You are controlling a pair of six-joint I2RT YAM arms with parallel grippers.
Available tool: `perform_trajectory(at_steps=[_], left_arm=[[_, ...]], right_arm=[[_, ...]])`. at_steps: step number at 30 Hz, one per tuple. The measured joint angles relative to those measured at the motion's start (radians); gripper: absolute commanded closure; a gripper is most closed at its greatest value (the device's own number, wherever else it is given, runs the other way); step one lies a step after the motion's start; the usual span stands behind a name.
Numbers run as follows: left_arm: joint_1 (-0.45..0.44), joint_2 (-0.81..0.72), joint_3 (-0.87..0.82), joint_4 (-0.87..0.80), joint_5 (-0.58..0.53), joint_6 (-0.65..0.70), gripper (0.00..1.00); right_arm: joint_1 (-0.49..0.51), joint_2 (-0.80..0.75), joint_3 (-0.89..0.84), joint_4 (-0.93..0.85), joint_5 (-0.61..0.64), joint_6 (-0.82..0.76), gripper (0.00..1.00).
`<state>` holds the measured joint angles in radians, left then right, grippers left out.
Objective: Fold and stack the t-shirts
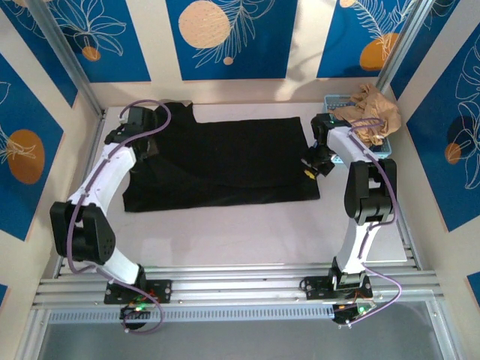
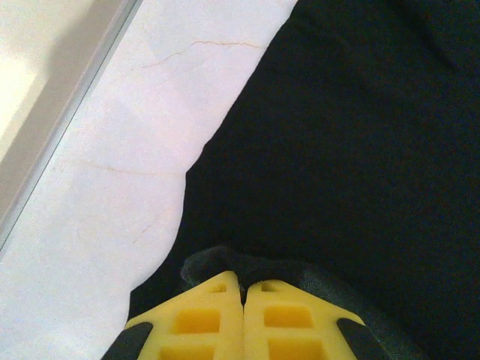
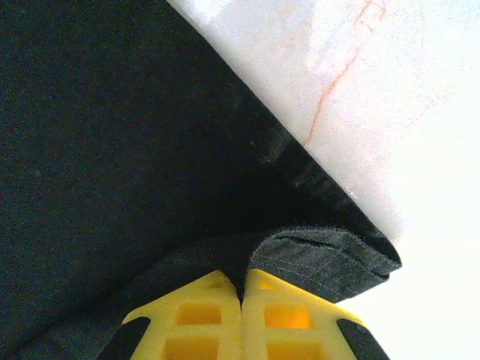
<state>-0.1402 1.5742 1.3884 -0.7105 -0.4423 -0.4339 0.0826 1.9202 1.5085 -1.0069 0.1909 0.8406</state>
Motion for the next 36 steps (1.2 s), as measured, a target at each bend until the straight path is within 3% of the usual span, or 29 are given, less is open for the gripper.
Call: perform_trajectory(at_steps=[24,26,27,28,29,30,33,36], left_arm=[[0.053,0.152,0.106,0.026,-0.002,0.000,1.00],[0.056,0.172,0.122,0.028,0.007,0.004,1.00],[0.059,0.184,0.132,0.028,0.017,0.008,0.93],[0.062,0.196,0.144,0.027,0.028,0.016,0.76],[0.067,0.212,0.160,0.024,0.044,0.023,0.50],[0.072,0.224,0.175,0.021,0.059,0.024,0.37],[0.090,0.232,0.211,-0.008,0.109,0.017,0.30],[0.121,0.204,0.214,-0.048,0.173,-0.012,0.30]], right_arm=[[-0.009,0.127,0.130,-0.019,0.005,0.003,1.00],[-0.010,0.139,0.137,-0.020,0.004,0.003,0.86],[-0.011,0.145,0.140,-0.019,0.002,0.007,0.73],[-0.013,0.148,0.140,-0.014,0.000,0.004,0.64],[-0.017,0.150,0.141,-0.013,-0.006,0.001,0.55],[-0.023,0.151,0.146,-0.015,-0.017,-0.003,0.48],[-0.043,0.148,0.159,-0.011,-0.041,-0.021,0.34],[-0.065,0.103,0.137,0.006,-0.063,-0.034,0.31]])
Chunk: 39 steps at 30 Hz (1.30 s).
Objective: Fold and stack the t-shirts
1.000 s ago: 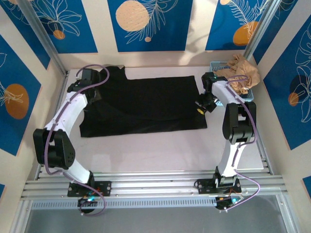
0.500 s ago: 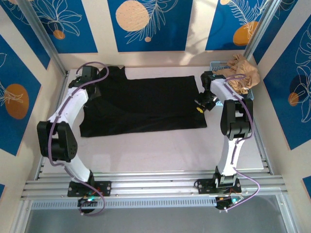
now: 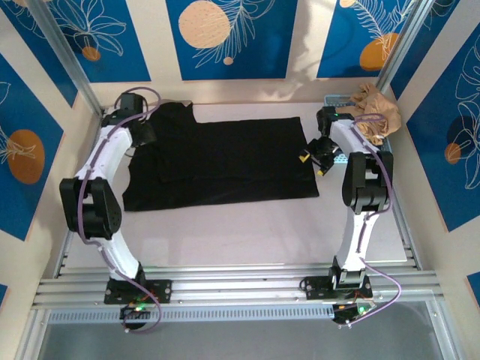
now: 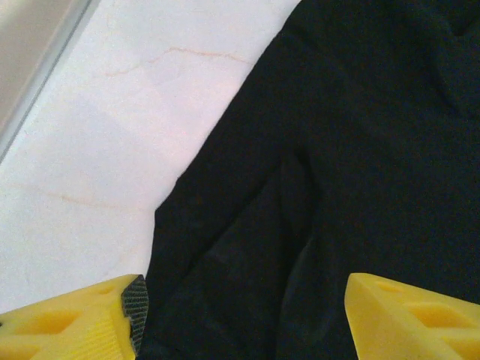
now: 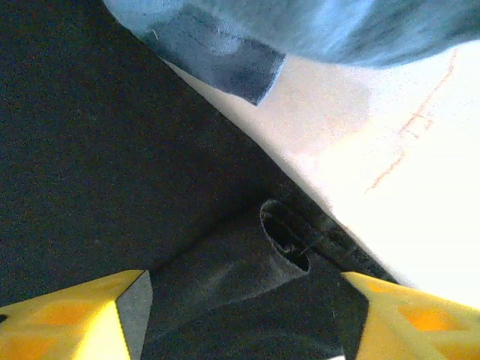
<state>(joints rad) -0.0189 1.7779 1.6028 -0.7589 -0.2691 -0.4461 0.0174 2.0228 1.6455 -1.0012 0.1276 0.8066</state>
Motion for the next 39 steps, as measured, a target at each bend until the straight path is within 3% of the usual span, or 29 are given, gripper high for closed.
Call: perform_trajectory(at_steps=[4,8,16,20,30,34,39], left_arm=[[0.071,-0.135,-0.146,-0.034,0.110,-0.069,0.40],[0.171,-0.275,-0.377,-0.051,0.254,-0.151,0.55],[0.206,-0.195,-0.541,0.002,0.423,-0.270,0.68],[0.206,-0.132,-0.543,0.049,0.420,-0.289,0.70],[0.240,-0.017,-0.528,0.084,0.289,-0.281,0.74],[0.249,-0.057,-0.574,0.096,0.251,-0.280,0.74],[0.299,-0.198,-0.712,0.076,0.199,-0.278,0.72]], right_arm=[[-0.011,-0.151,-0.118,0.026,-0.027,-0.005,0.39],[0.015,-0.288,-0.265,0.064,-0.061,-0.011,0.60],[0.076,-0.272,-0.420,0.128,-0.110,-0.015,0.72],[0.087,-0.222,-0.420,0.154,-0.109,-0.015,0.75],[0.088,-0.109,-0.387,0.125,-0.075,-0.019,0.74],[0.103,-0.126,-0.410,0.118,-0.071,-0.019,0.72],[0.148,-0.254,-0.544,0.088,-0.072,0.005,0.68]])
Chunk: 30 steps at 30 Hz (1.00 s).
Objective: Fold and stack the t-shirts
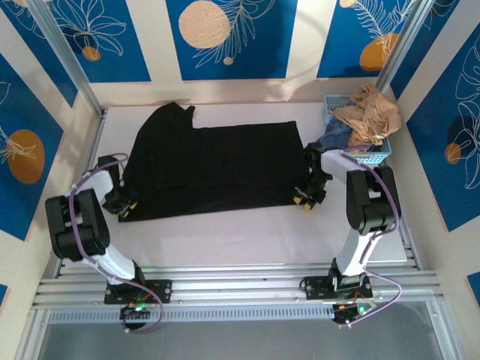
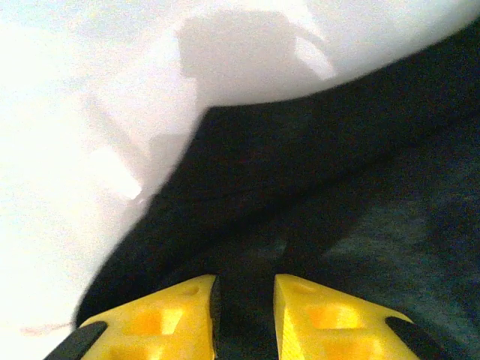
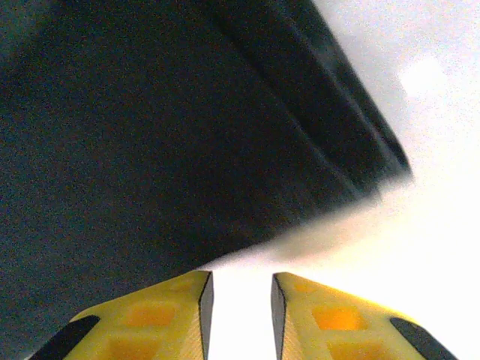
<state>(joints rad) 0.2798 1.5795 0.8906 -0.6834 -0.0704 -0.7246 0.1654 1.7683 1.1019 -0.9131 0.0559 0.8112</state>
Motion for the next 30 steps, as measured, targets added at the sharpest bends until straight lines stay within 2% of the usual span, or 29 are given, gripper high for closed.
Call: perform_trajectory(at_steps=[2,6,8,11,15,18,24,30], left_arm=[[0.016,-0.058,-0.020,-0.033,-0.030,0.007,0.66],[0.016,-0.163,0.014,-0.068,-0.066,0.020,0.63],[-0.002,-0.177,0.066,-0.071,-0.061,0.018,0.60],[-0.067,-0.175,0.118,-0.032,-0.009,-0.010,0.54],[-0.238,-0.145,0.124,0.043,0.106,-0.093,0.39],[-0.317,-0.108,0.118,0.092,0.176,-0.151,0.33],[-0.320,-0.005,0.163,0.084,0.195,-0.184,0.35],[-0.320,0.053,0.196,0.037,0.148,-0.211,0.38]], right_arm=[[0.013,-0.057,-0.030,-0.021,0.000,0.017,0.61],[0.025,-0.163,-0.037,-0.019,-0.004,0.056,0.44],[0.025,-0.192,-0.035,-0.002,-0.010,0.079,0.35],[0.023,-0.179,-0.012,0.040,-0.025,0.111,0.28],[0.018,-0.107,0.034,0.140,-0.068,0.166,0.27],[0.018,-0.045,0.070,0.195,-0.096,0.205,0.27],[0.018,0.020,0.110,0.251,-0.127,0.246,0.27],[0.018,0.020,0.116,0.255,-0.143,0.256,0.27]])
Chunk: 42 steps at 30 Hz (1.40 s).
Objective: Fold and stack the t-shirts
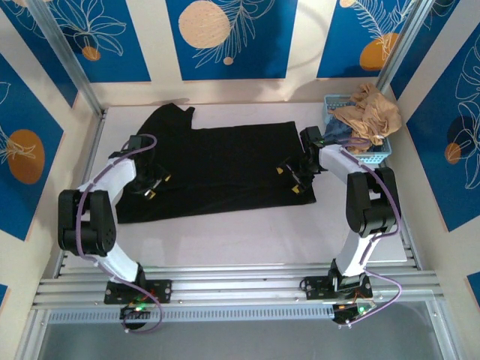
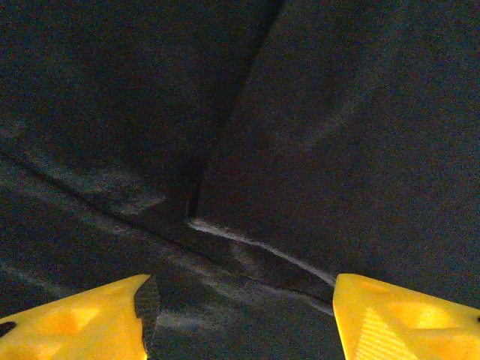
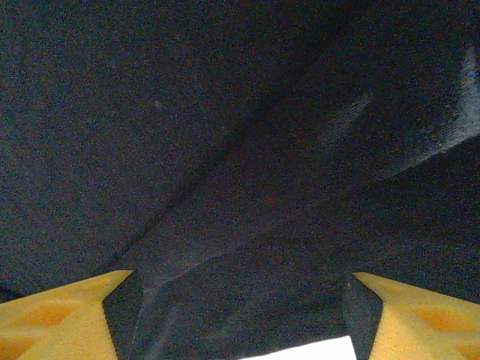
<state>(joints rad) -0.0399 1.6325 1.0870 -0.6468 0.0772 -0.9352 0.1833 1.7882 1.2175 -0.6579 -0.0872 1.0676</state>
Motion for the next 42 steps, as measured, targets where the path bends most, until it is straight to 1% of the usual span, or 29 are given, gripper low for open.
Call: perform_trajectory(at_steps=[4,10,12,15,18,23,29,38,42], left_arm=[[0.000,0.019,0.001,0.014,0.000,-0.021,0.43],[0.000,0.107,0.011,0.033,0.000,-0.055,0.59],[0.000,0.125,0.023,0.034,-0.003,-0.061,0.70],[0.000,0.129,0.043,0.033,-0.014,-0.058,0.89],[0.000,0.130,0.077,0.031,-0.027,-0.054,0.99],[-0.013,0.153,0.181,0.024,-0.034,-0.007,1.00],[-0.052,0.259,0.366,-0.005,-0.032,0.091,1.00],[-0.143,0.478,0.673,-0.153,-0.027,0.291,1.00],[-0.181,0.552,0.770,-0.238,-0.048,0.377,1.00]], right_arm=[[0.000,0.000,0.000,0.000,-0.005,0.003,0.28],[0.000,-0.025,0.000,-0.002,-0.016,0.003,0.28],[0.000,-0.037,0.004,-0.009,-0.015,0.002,0.29],[0.000,-0.038,0.024,-0.016,-0.015,-0.002,0.31],[0.000,-0.038,0.045,-0.020,-0.015,-0.005,0.32],[0.000,-0.038,0.059,-0.029,-0.015,-0.009,0.33],[-0.002,-0.038,0.076,-0.051,-0.015,-0.013,0.33],[-0.020,-0.037,0.093,-0.082,-0.015,-0.013,0.33],[-0.025,-0.037,0.093,-0.093,-0.016,-0.014,0.33]])
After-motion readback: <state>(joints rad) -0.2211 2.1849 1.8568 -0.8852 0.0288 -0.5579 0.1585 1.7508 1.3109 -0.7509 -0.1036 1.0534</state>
